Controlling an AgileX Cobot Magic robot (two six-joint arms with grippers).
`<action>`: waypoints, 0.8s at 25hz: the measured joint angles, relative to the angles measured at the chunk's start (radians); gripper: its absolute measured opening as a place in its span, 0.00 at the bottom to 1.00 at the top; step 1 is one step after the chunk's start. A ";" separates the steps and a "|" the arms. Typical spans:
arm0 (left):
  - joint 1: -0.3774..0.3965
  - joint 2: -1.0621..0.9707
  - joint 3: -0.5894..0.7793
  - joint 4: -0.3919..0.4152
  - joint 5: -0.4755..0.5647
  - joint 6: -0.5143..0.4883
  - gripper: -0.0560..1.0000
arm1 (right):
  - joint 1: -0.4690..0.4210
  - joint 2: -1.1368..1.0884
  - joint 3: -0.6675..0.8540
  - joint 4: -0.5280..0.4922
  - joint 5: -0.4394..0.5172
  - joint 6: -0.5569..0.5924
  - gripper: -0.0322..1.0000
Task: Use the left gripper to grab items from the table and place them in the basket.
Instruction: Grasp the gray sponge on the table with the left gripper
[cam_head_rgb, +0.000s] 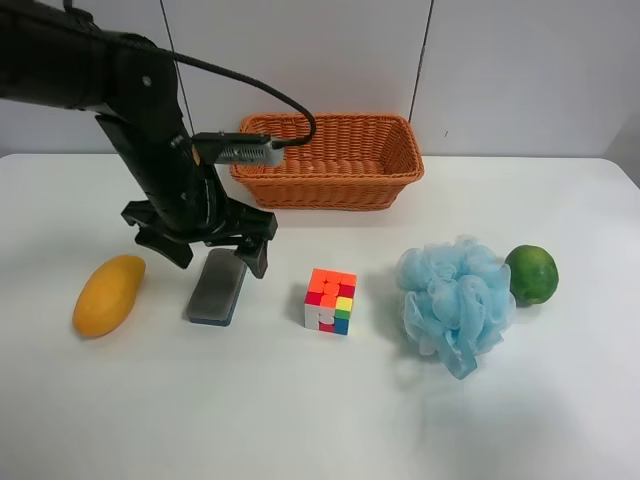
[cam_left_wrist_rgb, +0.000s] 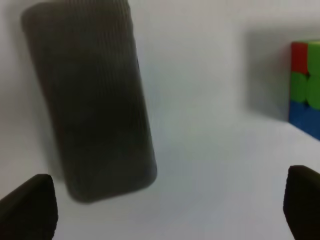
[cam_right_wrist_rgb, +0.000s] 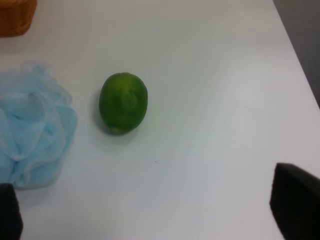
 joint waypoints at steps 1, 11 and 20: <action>0.000 0.020 0.000 -0.002 -0.017 0.000 0.89 | 0.000 0.000 0.000 0.000 0.000 0.000 0.99; 0.017 0.166 -0.009 -0.006 -0.100 -0.001 0.89 | 0.000 0.000 0.000 0.000 0.000 0.000 0.99; 0.029 0.177 -0.017 0.027 -0.090 -0.003 0.89 | 0.000 0.000 0.000 -0.001 0.000 0.000 0.99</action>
